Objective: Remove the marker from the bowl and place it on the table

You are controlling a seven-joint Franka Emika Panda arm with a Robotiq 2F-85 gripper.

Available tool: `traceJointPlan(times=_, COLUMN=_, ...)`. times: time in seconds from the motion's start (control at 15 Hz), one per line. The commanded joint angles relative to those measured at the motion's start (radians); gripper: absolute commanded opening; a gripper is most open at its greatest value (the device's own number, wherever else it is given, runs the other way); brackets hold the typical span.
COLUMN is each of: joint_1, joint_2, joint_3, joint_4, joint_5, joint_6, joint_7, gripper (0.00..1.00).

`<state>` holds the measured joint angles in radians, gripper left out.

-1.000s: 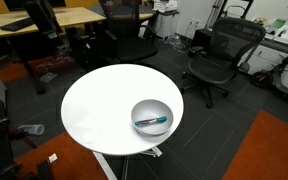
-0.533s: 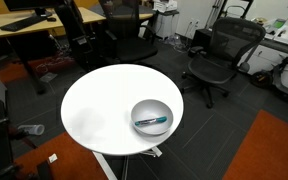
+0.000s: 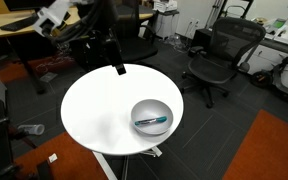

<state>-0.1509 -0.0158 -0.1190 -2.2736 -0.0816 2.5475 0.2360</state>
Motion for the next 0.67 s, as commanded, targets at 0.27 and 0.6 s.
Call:
traceJointPlan(times=0.27, joint_1=-0.011, joint_2=0.234, joint_3=-0.038, joint_4=0.166, joint_5=0.027, joint_6=0.021, joint_7=-0.062, gripper=1.0)
traceJointPlan(times=0.6, joint_1=-0.036, joint_2=0.357, joint_3=-0.04, joint_4=0.252, joint_5=0.072, joint_6=0.016, joint_7=-0.132, gripper=1.0)
